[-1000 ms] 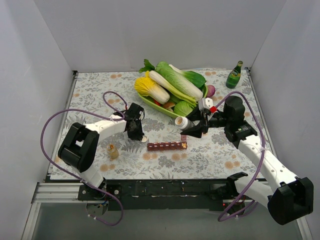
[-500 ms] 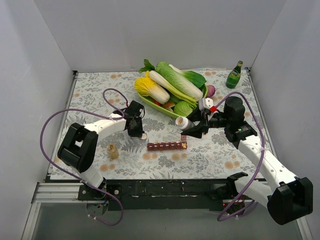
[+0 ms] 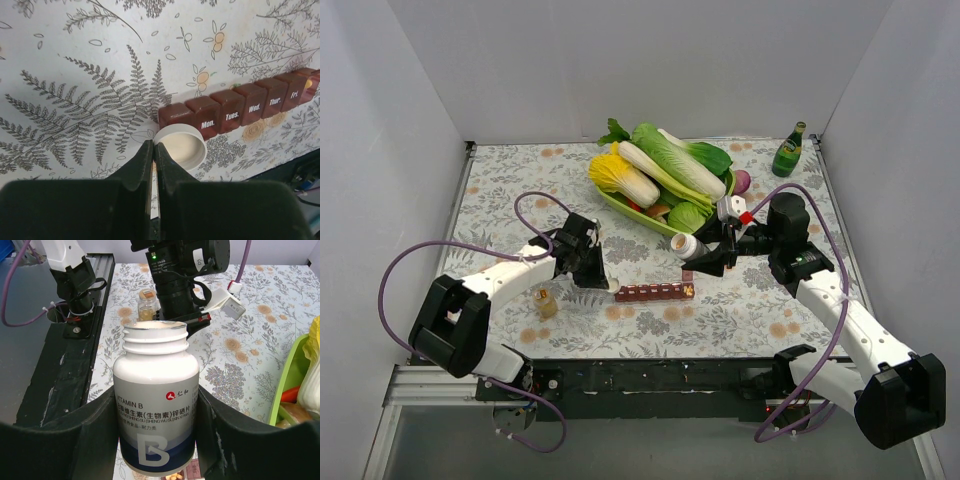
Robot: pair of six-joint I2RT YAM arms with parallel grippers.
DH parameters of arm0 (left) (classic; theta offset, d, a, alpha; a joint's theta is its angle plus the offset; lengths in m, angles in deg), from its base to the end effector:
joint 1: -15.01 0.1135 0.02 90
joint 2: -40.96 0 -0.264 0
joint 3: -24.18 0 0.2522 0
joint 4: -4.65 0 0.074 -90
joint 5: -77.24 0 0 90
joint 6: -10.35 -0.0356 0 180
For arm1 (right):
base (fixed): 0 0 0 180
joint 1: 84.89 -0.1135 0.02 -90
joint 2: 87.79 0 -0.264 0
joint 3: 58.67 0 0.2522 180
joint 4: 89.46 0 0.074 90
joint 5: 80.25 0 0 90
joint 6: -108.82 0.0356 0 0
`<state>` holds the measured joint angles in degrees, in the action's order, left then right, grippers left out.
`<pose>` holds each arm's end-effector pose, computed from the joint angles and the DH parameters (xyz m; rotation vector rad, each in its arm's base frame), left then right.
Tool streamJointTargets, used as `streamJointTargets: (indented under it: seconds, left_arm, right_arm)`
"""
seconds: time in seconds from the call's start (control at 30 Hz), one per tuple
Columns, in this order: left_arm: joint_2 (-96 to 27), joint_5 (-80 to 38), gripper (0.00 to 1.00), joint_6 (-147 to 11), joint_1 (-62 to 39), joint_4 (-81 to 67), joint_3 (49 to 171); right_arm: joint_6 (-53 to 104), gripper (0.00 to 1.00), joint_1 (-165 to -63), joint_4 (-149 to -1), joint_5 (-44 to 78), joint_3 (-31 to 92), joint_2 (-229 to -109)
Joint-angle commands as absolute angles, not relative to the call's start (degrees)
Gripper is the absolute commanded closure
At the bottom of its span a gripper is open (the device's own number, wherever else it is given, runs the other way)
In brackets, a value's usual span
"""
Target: Sort the pills into containers
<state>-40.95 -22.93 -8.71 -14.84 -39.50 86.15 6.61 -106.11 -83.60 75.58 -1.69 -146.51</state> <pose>0.2289 -0.1386 0.1908 -0.9657 2.7464 -0.6810 0.1959 0.1109 0.3198 -1.2579 1.2040 1.0818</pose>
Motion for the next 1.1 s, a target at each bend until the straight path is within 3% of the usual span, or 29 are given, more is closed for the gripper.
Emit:
streamJointTargets:
  seconds: [0.0,0.47,0.73,1.07]
  left_arm:
    - [-39.7,-27.3,1.00,-8.6,-15.1,-39.3,84.4]
    - [-45.3,-27.8,1.00,-8.5,-15.1,-36.9,83.9]
    - [-45.1,-26.8,0.78,-8.1,-15.0,-37.1,83.8]
    - [-44.7,-27.3,0.74,-7.9,-15.1,-37.3,83.7]
  right_arm:
    - [7.0,0.99,-105.9,-86.1,76.5,-1.9,-146.7]
    - [7.0,0.99,-105.7,-86.2,76.4,-2.2,-146.6]
    - [7.0,0.99,-105.8,-86.3,76.5,-2.4,-146.8]
    - [7.0,0.99,-105.8,-86.4,76.4,-2.3,-146.8]
